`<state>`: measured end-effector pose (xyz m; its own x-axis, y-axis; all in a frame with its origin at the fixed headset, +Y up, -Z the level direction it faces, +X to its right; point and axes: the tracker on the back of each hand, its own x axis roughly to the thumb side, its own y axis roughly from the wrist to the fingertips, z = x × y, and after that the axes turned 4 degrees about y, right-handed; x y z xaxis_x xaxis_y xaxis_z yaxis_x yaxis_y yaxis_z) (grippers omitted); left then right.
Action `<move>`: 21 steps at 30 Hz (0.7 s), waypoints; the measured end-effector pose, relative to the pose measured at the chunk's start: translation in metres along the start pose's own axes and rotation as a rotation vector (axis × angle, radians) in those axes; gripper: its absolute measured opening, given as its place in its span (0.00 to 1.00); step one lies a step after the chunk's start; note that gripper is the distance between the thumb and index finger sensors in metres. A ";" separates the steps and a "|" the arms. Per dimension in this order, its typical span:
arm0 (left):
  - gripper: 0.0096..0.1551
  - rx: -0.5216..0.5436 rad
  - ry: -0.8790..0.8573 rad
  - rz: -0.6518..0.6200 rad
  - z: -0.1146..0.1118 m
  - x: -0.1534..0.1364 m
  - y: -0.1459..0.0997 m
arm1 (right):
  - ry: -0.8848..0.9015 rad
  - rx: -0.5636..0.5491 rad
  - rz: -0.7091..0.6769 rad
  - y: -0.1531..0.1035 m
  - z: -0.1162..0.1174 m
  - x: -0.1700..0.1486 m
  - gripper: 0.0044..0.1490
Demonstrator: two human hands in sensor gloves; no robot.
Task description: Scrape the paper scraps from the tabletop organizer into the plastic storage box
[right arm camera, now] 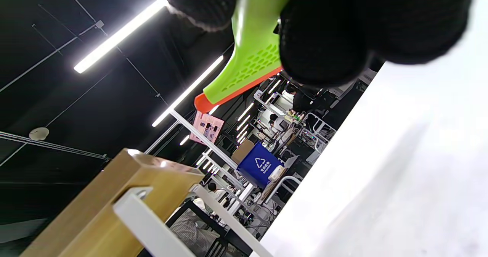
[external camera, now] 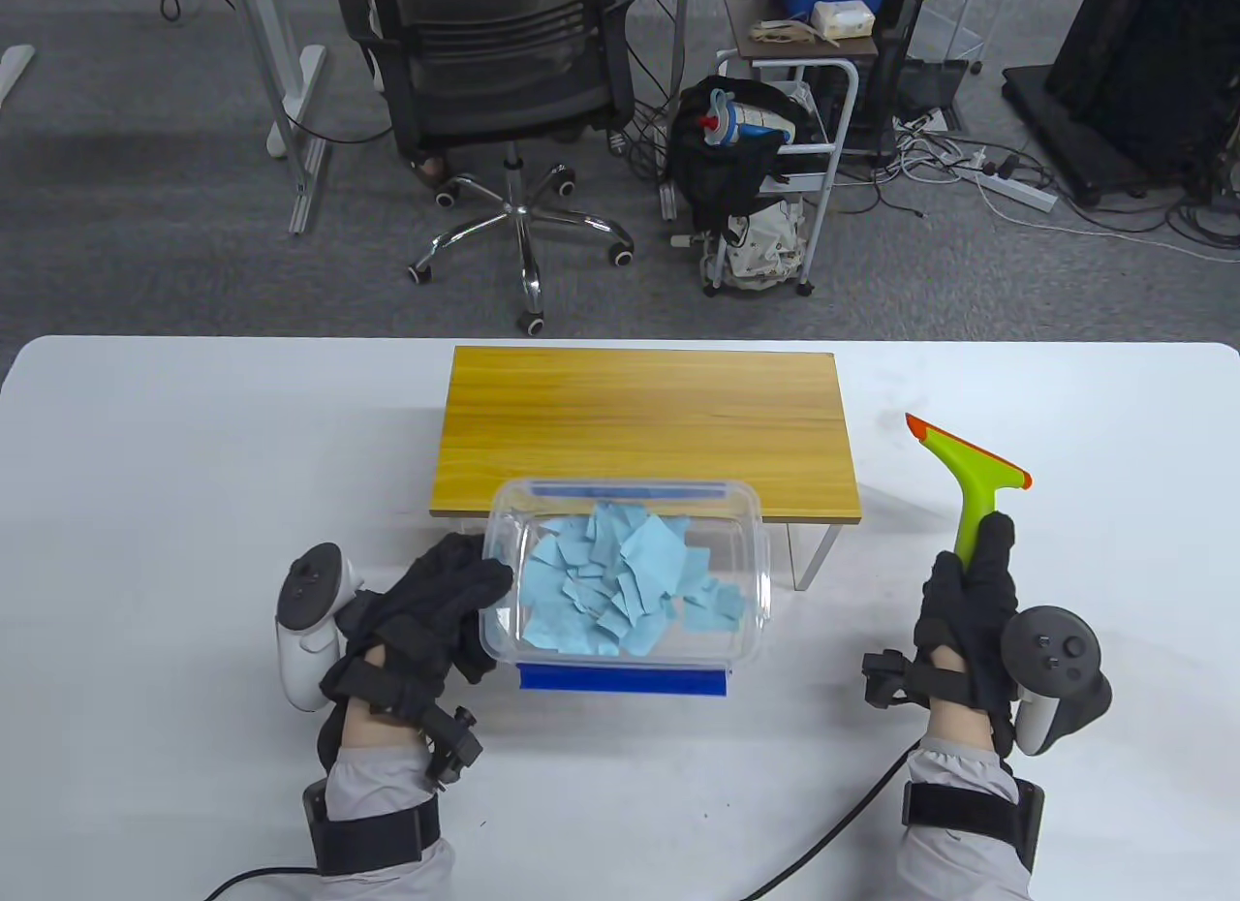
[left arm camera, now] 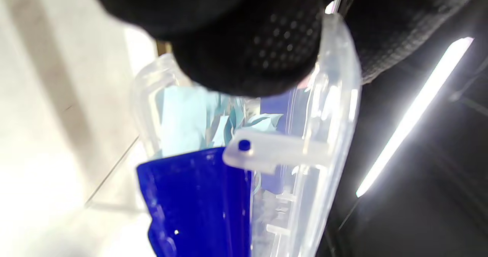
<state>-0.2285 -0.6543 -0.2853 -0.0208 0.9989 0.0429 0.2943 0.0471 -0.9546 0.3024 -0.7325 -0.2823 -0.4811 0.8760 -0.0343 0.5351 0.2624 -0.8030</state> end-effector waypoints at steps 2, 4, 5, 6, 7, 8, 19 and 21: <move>0.39 0.114 0.004 -0.036 0.013 0.013 -0.005 | 0.022 -0.003 0.007 0.000 -0.002 0.000 0.39; 0.39 0.244 -0.021 -0.058 0.029 0.022 -0.013 | 0.038 -0.008 0.016 0.001 -0.003 -0.001 0.39; 0.39 0.289 -0.037 -0.065 0.035 0.024 -0.015 | 0.040 -0.009 0.018 0.001 -0.003 -0.001 0.39; 0.39 0.333 -0.052 -0.073 0.042 0.025 -0.018 | 0.041 -0.010 0.019 0.001 -0.004 -0.001 0.39; 0.39 0.383 -0.068 -0.077 0.050 0.025 -0.020 | 0.044 -0.012 0.021 0.001 -0.004 -0.002 0.39; 0.39 0.417 -0.085 -0.076 0.058 0.024 -0.022 | 0.048 -0.012 0.023 0.001 -0.004 -0.002 0.39; 0.39 0.776 -0.139 0.159 0.115 -0.037 -0.041 | 0.087 -0.030 0.029 0.001 -0.008 -0.002 0.39; 0.39 0.799 -0.159 0.235 0.119 -0.053 -0.039 | 0.091 -0.032 0.030 0.002 -0.009 -0.002 0.39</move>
<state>-0.3528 -0.7099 -0.2853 -0.1955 0.9663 -0.1672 -0.4545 -0.2403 -0.8577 0.3103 -0.7298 -0.2785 -0.3999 0.9166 -0.0026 0.5708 0.2468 -0.7831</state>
